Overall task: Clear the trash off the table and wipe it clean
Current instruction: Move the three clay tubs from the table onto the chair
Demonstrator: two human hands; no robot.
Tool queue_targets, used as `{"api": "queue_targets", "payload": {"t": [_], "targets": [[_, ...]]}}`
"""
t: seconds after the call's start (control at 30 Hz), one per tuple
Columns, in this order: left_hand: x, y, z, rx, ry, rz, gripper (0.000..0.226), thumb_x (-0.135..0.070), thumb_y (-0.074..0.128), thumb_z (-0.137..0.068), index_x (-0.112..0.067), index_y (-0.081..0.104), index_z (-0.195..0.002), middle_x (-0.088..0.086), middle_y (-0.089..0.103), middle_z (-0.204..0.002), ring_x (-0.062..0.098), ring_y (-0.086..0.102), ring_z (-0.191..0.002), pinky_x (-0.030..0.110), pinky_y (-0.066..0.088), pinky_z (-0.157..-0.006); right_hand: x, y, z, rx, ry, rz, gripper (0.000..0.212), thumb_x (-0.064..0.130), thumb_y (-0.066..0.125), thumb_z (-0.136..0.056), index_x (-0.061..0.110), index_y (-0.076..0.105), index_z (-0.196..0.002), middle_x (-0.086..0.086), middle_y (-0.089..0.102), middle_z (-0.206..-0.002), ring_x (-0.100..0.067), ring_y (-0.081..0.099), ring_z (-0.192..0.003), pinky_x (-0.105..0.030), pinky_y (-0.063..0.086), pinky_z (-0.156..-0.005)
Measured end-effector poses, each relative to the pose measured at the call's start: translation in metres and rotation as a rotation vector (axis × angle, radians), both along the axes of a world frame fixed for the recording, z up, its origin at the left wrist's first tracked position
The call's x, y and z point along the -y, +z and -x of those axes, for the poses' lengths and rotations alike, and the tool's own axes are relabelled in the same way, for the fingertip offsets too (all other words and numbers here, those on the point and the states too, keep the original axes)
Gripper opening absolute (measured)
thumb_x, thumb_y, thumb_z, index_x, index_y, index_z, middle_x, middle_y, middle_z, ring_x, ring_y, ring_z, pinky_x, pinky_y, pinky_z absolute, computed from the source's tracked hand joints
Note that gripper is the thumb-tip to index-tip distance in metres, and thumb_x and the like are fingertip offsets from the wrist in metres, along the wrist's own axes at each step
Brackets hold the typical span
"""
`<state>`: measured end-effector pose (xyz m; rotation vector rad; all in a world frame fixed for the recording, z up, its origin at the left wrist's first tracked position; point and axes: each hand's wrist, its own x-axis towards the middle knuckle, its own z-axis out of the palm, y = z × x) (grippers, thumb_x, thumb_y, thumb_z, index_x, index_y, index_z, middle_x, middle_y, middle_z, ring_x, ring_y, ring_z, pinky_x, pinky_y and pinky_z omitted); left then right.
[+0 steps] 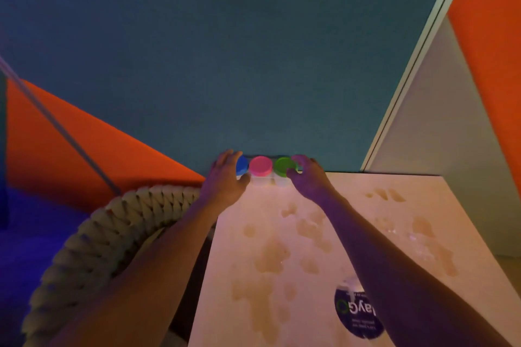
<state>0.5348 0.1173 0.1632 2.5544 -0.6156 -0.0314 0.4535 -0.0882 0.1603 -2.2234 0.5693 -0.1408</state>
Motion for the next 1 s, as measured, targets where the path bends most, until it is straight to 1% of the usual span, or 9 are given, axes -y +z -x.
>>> {"api": "queue_targets", "payload": {"t": [0.13,0.3,0.47,0.57,0.63,0.7,0.83,0.9,1.0], "targets": [[0.013,-0.009,-0.051,-0.027,0.011,-0.023,0.063,-0.032,0.061,-0.096,-0.014,0.037,-0.151,0.010,0.030,-0.158,0.033,0.038,-0.141,0.040,0.033,-0.116,0.018,-0.010,-0.049,-0.032,-0.007,0.002,0.047,0.026,0.060,-0.094,0.012,0.053,-0.138,-0.018,0.054,-0.134,-0.033,0.052,-0.124,-0.030,0.038,-0.103],[0.024,-0.037,-0.100,-0.093,0.067,-0.046,0.061,-0.032,0.060,-0.096,-0.014,0.038,-0.150,0.009,0.031,-0.156,0.034,0.046,-0.135,0.038,0.037,-0.112,0.033,-0.038,-0.092,-0.122,-0.010,-0.001,0.049,0.029,0.058,-0.096,0.012,0.049,-0.141,-0.018,0.048,-0.137,-0.034,0.050,-0.126,-0.031,0.037,-0.105],[0.028,-0.079,-0.139,-0.166,0.115,-0.080,0.058,-0.031,0.055,-0.099,-0.012,0.037,-0.151,0.015,0.030,-0.156,0.037,0.047,-0.133,0.039,0.037,-0.112,0.049,-0.078,-0.122,-0.223,-0.064,-0.009,0.048,0.030,0.055,-0.094,0.013,0.048,-0.139,-0.019,0.044,-0.134,-0.039,0.052,-0.120,-0.039,0.043,-0.103],[0.031,-0.106,-0.158,-0.233,0.153,-0.092,0.057,-0.031,0.050,-0.101,-0.011,0.034,-0.152,0.018,0.030,-0.156,0.037,0.044,-0.136,0.040,0.035,-0.113,0.059,-0.105,-0.135,-0.286,-0.104,0.006,0.054,0.031,0.051,-0.094,0.011,0.040,-0.143,-0.020,0.040,-0.136,-0.041,0.049,-0.122,-0.041,0.044,-0.103],[0.033,-0.120,-0.164,-0.270,0.176,-0.094,0.056,-0.031,0.047,-0.102,-0.011,0.033,-0.152,0.020,0.032,-0.155,0.037,0.043,-0.136,0.040,0.034,-0.112,0.063,-0.118,-0.140,-0.325,-0.122,0.017,0.057,0.031,0.048,-0.094,0.012,0.035,-0.146,-0.020,0.038,-0.139,-0.042,0.048,-0.124,-0.041,0.043,-0.101],[0.038,-0.133,-0.170,-0.306,0.201,-0.084,0.055,-0.031,0.044,-0.103,-0.012,0.031,-0.153,0.022,0.038,-0.152,0.039,0.044,-0.135,0.041,0.035,-0.110,0.066,-0.131,-0.145,-0.354,-0.143,0.007,0.053,0.030,0.046,-0.095,0.012,0.035,-0.144,-0.021,0.041,-0.137,-0.045,0.048,-0.122,-0.042,0.042,-0.098],[0.046,-0.146,-0.172,-0.355,0.248,-0.080,0.055,-0.029,0.040,-0.104,-0.015,0.025,-0.155,0.025,0.051,-0.142,0.042,0.051,-0.127,0.042,0.041,-0.102,0.064,-0.145,-0.149,-0.311,-0.164,-0.051,0.050,0.025,0.050,-0.093,0.009,0.040,-0.139,-0.025,0.053,-0.132,-0.044,0.051,-0.121,-0.040,0.043,-0.093],[0.047,-0.149,-0.171,-0.355,0.262,-0.074,0.056,-0.026,0.041,-0.103,-0.015,0.024,-0.155,0.026,0.052,-0.139,0.042,0.053,-0.124,0.042,0.043,-0.100,0.063,-0.148,-0.148,-0.270,-0.192,-0.091,0.052,0.021,0.052,-0.092,0.009,0.041,-0.141,-0.024,0.054,-0.132,-0.042,0.052,-0.121,-0.039,0.043,-0.094],[0.046,-0.150,-0.167,-0.365,0.281,-0.043,0.058,-0.023,0.043,-0.101,-0.015,0.024,-0.156,0.025,0.051,-0.141,0.041,0.052,-0.126,0.041,0.043,-0.102,0.061,-0.146,-0.144,-0.225,-0.248,-0.151,0.054,0.015,0.054,-0.089,0.011,0.044,-0.141,-0.023,0.056,-0.131,-0.041,0.054,-0.118,-0.042,0.047,-0.095]]}}
